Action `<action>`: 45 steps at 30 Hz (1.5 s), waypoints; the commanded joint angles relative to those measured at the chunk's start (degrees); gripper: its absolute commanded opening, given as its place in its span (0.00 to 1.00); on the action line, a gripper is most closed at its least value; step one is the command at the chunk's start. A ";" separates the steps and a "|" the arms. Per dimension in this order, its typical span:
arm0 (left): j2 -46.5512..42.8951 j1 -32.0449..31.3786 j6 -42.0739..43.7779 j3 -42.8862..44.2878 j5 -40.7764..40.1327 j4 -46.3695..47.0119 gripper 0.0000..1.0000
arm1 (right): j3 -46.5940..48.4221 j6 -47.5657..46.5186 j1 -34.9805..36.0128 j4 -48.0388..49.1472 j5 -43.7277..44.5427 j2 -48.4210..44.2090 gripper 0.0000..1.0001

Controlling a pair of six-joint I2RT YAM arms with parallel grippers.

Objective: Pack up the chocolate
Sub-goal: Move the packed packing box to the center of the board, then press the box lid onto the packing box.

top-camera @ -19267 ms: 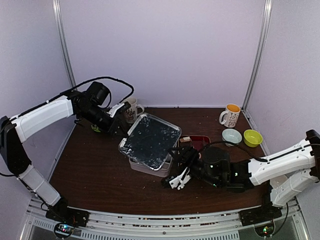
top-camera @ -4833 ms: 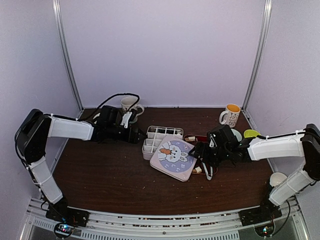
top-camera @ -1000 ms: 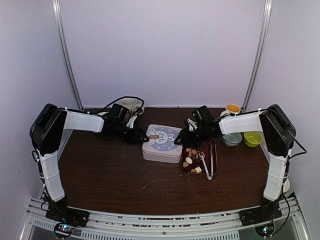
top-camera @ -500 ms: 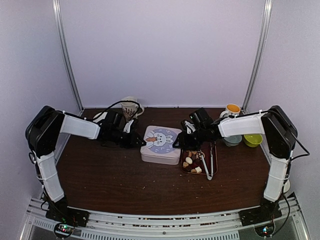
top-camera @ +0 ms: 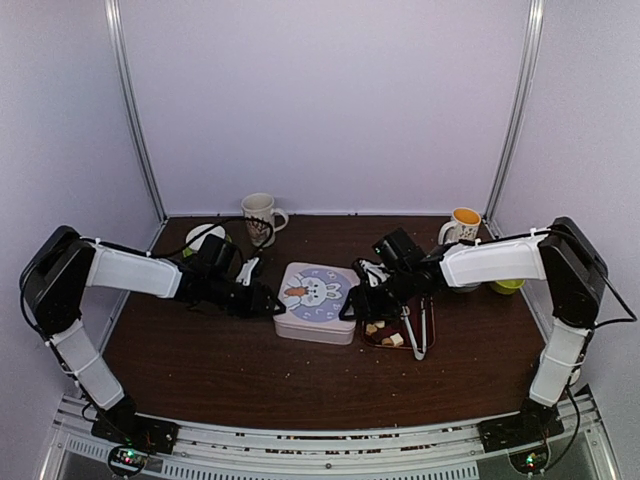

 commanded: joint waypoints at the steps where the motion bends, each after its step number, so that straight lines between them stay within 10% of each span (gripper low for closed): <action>1: -0.35 1.21 -0.29 1.56 -4.67 1.28 0.57 | -0.15 -0.86 -2.18 -0.61 3.66 -4.16 0.69; 8: 0.43 2.17 1.56 5.99 -7.60 5.83 0.57 | -2.29 0.50 -4.36 8.54 3.34 -6.08 0.58; 15: 5.95 5.09 3.10 11.25 -1.99 11.37 0.25 | -0.46 3.43 -7.36 18.35 0.41 -2.14 0.43; 18: 9.13 6.08 2.20 13.68 3.44 15.00 0.01 | 0.79 3.87 -7.75 20.60 -0.71 -0.43 0.25; 21: 12.03 6.17 2.21 17.05 7.16 15.91 0.00 | 1.30 5.54 -8.48 23.94 -2.55 1.50 0.00; 45: 23.48 6.06 4.55 22.87 2.28 8.35 0.00 | 0.53 5.02 -10.32 30.64 -3.24 5.66 0.00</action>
